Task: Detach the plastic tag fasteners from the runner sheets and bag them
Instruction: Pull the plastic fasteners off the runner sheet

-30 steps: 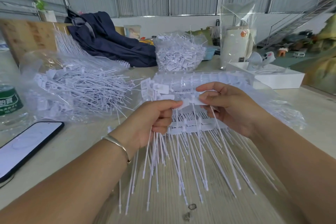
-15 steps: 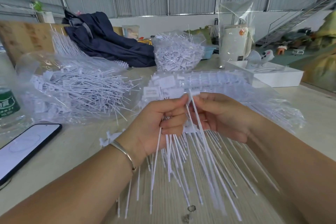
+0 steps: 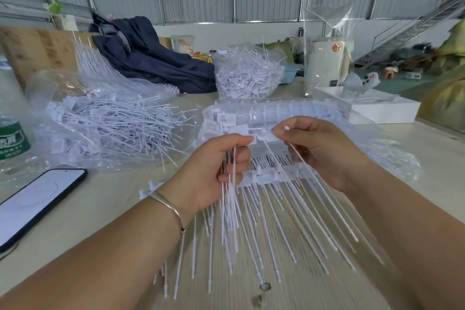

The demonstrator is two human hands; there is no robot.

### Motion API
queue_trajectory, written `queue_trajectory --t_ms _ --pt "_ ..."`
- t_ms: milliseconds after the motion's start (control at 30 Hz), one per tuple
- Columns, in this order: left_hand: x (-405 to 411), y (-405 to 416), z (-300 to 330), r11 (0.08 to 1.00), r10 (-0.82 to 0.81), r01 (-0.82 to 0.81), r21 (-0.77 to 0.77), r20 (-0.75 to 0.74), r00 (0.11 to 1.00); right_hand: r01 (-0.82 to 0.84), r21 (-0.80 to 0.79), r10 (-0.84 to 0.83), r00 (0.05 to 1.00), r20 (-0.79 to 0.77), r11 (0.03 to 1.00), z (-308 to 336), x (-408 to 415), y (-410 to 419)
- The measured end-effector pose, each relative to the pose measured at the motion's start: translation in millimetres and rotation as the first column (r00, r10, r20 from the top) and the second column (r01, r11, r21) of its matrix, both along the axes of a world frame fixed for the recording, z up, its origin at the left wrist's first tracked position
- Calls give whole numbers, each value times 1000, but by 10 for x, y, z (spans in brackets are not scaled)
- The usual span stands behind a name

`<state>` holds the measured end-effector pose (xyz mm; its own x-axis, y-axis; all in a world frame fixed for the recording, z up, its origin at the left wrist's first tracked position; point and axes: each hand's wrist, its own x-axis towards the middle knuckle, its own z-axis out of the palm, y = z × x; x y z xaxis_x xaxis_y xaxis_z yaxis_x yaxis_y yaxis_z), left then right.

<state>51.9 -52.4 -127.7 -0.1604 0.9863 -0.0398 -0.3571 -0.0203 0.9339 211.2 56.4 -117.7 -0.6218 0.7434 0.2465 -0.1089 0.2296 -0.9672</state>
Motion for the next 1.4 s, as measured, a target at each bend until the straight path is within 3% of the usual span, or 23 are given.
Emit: queue_trajectory --t_ms 200,433,700,867,967,1200,1300,1400 --pt "-39 14 -12 992 118 -121 -18 -123 985 -12 92 9 999 32 996 23 15 38" --pt "-48 26 -24 989 143 -148 -28 -129 981 96 0 -96 995 33 995 31 29 80" --pt "-65 48 -79 978 162 -168 -123 -60 985 67 260 -97 990 103 963 -46 -37 0" --pt "-38 6 -40 991 80 -100 -95 -189 979 78 435 -170 969 177 897 -104 -48 5" --pt "-30 7 -63 988 100 -128 -88 -273 957 36 389 -105 982 158 921 -90 -33 0" --pt "-95 13 -58 987 160 -160 10 -147 976 -20 103 12 997 80 994 -15 -10 2" --pt "-93 1 -37 991 126 -119 58 -118 985 10 37 -12 998 61 999 -8 6 14" --pt "-79 -1 -24 995 60 -56 77 -47 997 -74 -65 78 995 60 995 -16 26 35"
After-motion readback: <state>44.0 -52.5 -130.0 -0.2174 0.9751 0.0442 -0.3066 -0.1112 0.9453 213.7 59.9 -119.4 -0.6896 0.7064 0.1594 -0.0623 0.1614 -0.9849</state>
